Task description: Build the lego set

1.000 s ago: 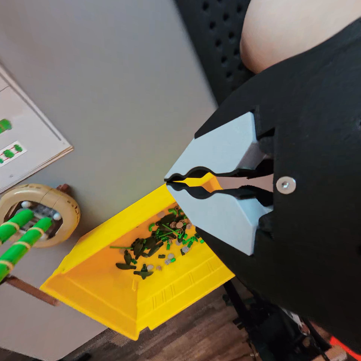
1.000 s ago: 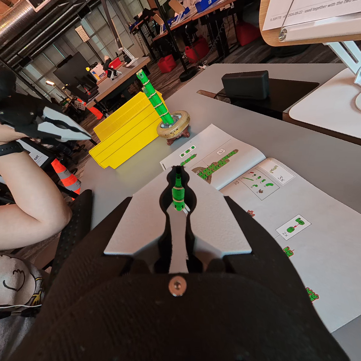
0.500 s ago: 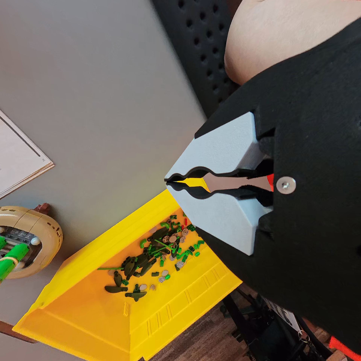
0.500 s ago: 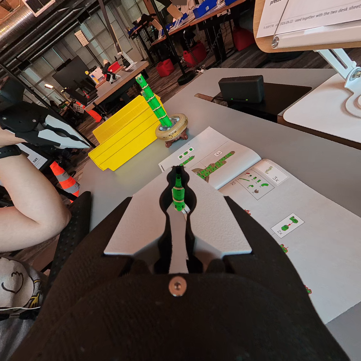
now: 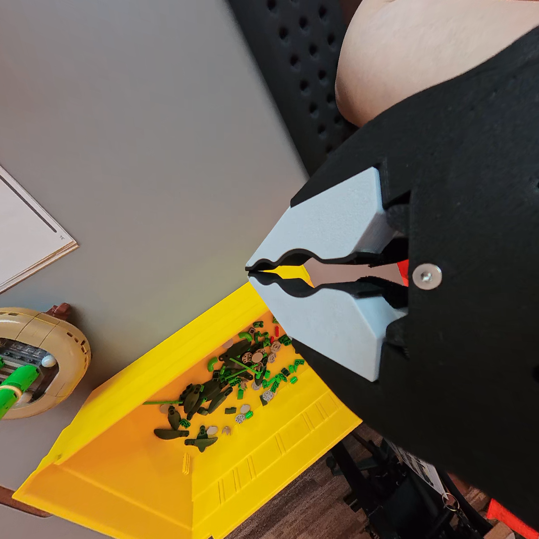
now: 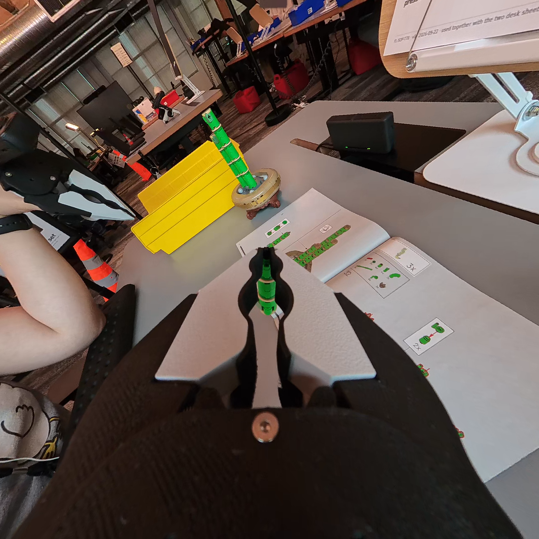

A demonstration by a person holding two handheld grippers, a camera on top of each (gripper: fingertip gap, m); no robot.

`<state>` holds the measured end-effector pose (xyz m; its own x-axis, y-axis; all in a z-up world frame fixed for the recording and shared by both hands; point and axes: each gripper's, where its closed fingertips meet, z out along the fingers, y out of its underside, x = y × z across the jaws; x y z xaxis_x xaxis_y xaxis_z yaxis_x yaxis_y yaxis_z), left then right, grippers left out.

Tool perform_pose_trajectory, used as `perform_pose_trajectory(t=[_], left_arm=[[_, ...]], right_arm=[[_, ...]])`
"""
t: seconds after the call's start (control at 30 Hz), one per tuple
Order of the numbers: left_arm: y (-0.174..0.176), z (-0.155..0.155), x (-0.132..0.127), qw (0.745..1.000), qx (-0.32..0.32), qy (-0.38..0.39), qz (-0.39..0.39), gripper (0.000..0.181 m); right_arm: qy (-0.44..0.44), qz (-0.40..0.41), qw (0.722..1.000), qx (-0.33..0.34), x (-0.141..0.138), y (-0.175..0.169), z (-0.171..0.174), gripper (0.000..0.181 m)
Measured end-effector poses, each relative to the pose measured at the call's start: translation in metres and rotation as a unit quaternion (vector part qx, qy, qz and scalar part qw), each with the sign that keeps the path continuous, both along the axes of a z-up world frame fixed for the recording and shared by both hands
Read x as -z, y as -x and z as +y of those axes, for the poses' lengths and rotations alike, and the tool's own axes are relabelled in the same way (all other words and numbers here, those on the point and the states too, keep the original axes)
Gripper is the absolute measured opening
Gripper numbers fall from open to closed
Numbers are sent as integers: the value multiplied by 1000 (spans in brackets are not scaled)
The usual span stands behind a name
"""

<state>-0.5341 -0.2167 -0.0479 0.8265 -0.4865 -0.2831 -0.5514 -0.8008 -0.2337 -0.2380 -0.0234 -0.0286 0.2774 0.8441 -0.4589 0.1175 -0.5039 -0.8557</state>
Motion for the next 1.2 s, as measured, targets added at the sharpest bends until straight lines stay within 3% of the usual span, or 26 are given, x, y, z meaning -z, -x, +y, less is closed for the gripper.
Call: perform_pose_trajectory(t=[0.13, 0.27, 0.37, 1.0, 1.2], left_arm=[[1, -1, -1, 1000, 0, -3, 2, 0], [2, -1, -3, 1000, -3, -9, 3, 0], [2, 1, -4, 1000, -4, -13, 0, 0], [-4, -10, -6, 1000, -1, -5, 5, 0], [-23, -30, 8, 998, 39, 54, -11, 0]], right_arm=[[6, 12, 1000, -14, -6, 7, -7, 3], [53, 131, 984, -108, -52, 32, -47, 3], [46, 135, 981, -134, -65, 41, -65, 3], [14, 98, 986, -136, -78, 48, -85, 3], [25, 98, 985, -140, -78, 48, -87, 3]])
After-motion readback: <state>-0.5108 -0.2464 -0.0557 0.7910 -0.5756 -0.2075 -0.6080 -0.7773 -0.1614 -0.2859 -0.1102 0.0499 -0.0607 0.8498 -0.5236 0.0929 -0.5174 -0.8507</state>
